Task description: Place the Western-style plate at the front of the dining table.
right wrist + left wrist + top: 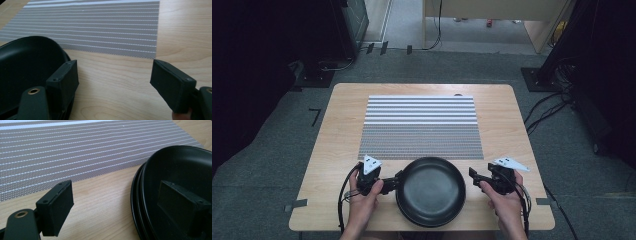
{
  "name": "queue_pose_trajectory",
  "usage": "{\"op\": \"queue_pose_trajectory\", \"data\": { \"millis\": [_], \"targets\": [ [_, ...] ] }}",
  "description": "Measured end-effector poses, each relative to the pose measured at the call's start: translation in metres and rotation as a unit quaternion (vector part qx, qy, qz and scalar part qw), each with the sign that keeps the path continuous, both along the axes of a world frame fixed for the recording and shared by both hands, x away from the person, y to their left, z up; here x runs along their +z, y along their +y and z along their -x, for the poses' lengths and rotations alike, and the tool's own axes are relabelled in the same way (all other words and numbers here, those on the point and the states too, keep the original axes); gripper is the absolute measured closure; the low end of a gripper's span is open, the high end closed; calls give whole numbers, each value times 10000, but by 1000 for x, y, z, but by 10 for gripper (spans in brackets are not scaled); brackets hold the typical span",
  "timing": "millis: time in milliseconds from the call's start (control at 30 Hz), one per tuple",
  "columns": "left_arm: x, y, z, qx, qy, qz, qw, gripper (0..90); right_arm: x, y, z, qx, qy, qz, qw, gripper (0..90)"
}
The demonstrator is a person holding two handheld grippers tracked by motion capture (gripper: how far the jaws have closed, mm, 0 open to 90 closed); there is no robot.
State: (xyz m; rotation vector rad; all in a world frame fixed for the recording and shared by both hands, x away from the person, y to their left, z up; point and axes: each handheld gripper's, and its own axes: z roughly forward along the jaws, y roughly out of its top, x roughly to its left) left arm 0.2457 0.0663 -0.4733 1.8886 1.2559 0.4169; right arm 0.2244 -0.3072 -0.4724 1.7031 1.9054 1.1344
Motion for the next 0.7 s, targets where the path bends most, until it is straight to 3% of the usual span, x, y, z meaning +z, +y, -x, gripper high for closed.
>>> {"op": "queue_pose_trajectory", "data": {
  "millis": [167,333,400,467,600,700],
  "targets": [
    [-1,-5,2,-71,-21,-64,10000,130,-2,7,1,22,-38,39,10000,257],
    [-4,-9,4,-144,61,8,9999,130,-5,14,4,120,-85,56,9999,337],
    [-4,-10,4,-155,64,2,9999,130,-6,15,4,147,-89,32,9998,355],
    [-4,-12,5,-232,48,-27,9997,130,-7,18,6,233,-160,-47,9996,429],
    [-5,-16,6,-293,76,-80,9995,132,-8,21,5,324,-119,-68,9994,459],
    [-6,-18,7,-360,95,-94,9993,136,-10,23,5,467,-105,-218,9986,493]
  ]
}}
